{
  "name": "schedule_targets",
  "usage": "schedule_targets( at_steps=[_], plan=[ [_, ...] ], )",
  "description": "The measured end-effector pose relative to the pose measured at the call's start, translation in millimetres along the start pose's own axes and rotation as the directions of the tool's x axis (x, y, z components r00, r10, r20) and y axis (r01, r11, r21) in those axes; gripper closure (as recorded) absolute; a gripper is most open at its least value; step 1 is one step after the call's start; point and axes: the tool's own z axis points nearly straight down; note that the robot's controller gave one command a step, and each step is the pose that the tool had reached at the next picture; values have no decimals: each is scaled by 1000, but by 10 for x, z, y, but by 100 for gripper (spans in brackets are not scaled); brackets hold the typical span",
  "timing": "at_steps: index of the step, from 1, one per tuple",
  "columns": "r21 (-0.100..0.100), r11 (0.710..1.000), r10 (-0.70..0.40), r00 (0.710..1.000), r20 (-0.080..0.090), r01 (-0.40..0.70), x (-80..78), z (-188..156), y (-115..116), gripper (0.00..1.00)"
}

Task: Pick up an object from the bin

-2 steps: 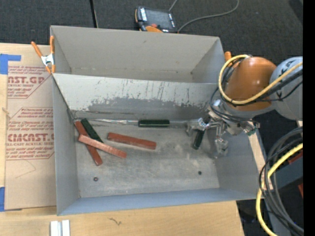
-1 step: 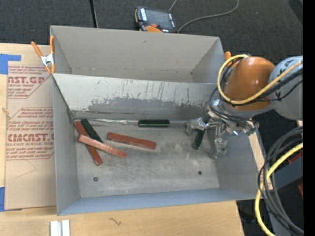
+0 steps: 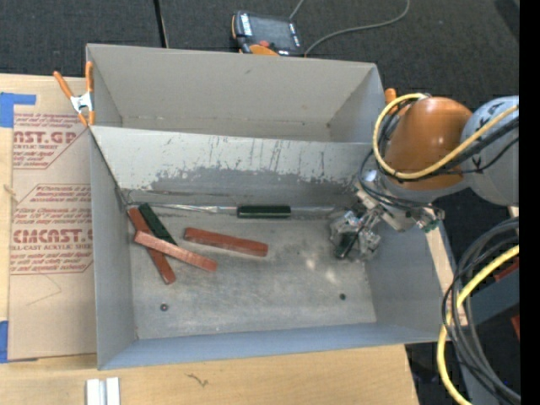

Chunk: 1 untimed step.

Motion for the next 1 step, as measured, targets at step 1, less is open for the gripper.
schedule_targets(
  at_steps=[1],
  plan=[
    [6,1000,1,1000,1,-1,-24,-522,-6,100]
  ],
)
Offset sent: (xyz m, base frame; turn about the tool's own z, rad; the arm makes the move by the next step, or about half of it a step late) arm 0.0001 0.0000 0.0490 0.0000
